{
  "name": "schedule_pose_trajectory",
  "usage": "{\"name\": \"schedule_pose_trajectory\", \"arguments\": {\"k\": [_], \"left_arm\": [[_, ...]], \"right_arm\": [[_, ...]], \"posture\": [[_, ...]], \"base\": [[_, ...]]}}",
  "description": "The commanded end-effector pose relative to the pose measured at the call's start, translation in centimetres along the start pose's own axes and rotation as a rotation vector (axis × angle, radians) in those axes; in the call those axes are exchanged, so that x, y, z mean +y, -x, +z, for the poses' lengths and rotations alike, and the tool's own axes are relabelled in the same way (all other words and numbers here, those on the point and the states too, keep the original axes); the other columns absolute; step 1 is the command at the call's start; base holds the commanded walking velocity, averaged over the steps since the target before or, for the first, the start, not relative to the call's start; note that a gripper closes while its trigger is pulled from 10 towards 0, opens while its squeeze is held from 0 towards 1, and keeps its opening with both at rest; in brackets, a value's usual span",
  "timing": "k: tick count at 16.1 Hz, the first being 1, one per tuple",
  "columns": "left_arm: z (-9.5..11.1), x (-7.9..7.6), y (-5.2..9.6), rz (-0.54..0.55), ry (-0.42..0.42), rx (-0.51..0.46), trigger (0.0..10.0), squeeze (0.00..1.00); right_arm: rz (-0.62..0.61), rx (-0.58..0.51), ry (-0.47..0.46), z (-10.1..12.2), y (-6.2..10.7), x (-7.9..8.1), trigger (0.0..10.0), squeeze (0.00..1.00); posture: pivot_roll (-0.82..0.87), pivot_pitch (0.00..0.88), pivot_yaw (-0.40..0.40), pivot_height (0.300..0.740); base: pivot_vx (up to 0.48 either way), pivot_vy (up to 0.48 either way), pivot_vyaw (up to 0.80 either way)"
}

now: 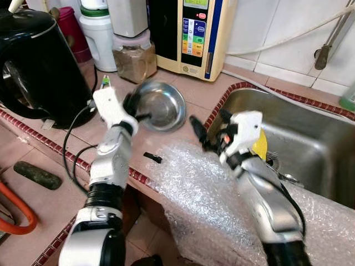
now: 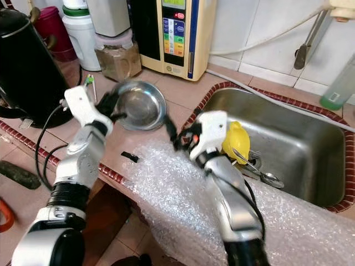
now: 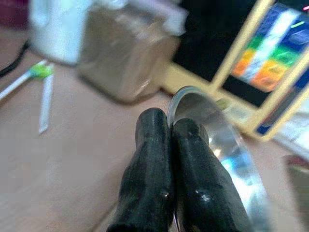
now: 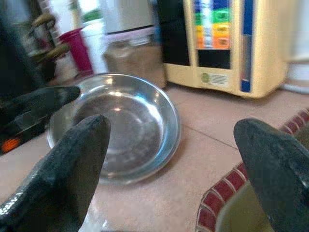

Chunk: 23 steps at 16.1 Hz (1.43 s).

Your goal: Kitchen organization

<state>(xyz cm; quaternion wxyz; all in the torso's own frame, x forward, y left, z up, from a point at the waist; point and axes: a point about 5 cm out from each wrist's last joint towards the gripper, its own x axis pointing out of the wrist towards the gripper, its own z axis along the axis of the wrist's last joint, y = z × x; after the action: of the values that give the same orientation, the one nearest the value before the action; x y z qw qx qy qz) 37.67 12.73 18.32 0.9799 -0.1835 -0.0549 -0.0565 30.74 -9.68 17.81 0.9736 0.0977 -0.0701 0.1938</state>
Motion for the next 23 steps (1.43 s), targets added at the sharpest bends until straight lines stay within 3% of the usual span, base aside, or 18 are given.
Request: {"name": "schedule_pose_trajectory", "arguments": {"k": [1, 6, 8, 9, 10, 11, 12, 21, 23], "left_arm": [[-0.4, 0.1, 0.4, -0.007, -0.006, 0.008, 0.0, 0.0], [0.0, 0.0, 0.7, -0.039, -0.012, -0.022, 0.0, 0.0], [-0.1, -0.4, 0.7, -0.082, -0.127, -0.008, 0.0, 0.0], [-1.3, 0.3, 0.7, -0.045, -0.188, 0.073, 0.0, 0.0], [-1.5, 0.9, 0.9, -0.007, -0.151, 0.085, 0.0, 0.0], [-1.8, 1.4, 1.1, -0.001, -0.158, 0.094, 0.0, 0.98], [-1.9, 1.5, 1.2, -0.001, -0.157, 0.096, 10.0, 1.0], [-2.8, 2.6, 1.4, 0.095, -0.11, 0.217, 10.0, 1.0], [-2.1, 2.6, 0.9, 0.11, -0.092, 0.217, 10.0, 1.0]], "right_arm": [[-0.026, -0.013, -0.024, 0.1, -0.4, -0.2, 10.0, 0.0], [-0.054, -0.026, -0.068, 0.0, -1.3, -0.3, 10.0, 0.0], [-0.067, -0.026, -0.079, -0.2, -1.4, -0.5, 10.0, 0.0], [-0.068, -0.026, -0.08, -0.2, -1.4, -0.4, 10.0, 0.0], [-0.07, -0.023, -0.079, -0.2, -1.4, -0.4, 10.0, 0.0], [-0.075, -0.019, -0.077, -0.3, -1.3, -0.5, 10.0, 0.0], [-0.078, -0.018, -0.077, -0.4, -1.2, -0.6, 10.0, 0.0], [-0.098, -0.01, -0.074, -0.6, -1.0, -0.8, 10.0, 0.0], [-0.1, -0.01, -0.076, -0.7, -1.1, -0.7, 10.0, 0.0]], "posture": [[0.01, 0.059, 0.032, 0.74], [0.02, 0.06, 0.028, 0.74], [0.02, 0.062, 0.026, 0.74], [0.02, 0.065, 0.027, 0.74], [0.01, 0.066, 0.028, 0.74], [0.02, 0.068, 0.029, 0.74], [0.02, 0.069, 0.029, 0.74], [0.02, 0.077, 0.04, 0.74], [0.02, 0.077, 0.042, 0.74]], "base": [[0.0, 0.0, 0.0], [0.0, 0.0, 0.0], [0.0, 0.0, 0.0], [0.0, 0.0, 0.0], [0.0, 0.0, 0.0], [0.0, 0.0, 0.0], [0.0, 0.0, 0.0], [0.0, 0.0, 0.0], [0.0, 0.0, 0.0]]}}
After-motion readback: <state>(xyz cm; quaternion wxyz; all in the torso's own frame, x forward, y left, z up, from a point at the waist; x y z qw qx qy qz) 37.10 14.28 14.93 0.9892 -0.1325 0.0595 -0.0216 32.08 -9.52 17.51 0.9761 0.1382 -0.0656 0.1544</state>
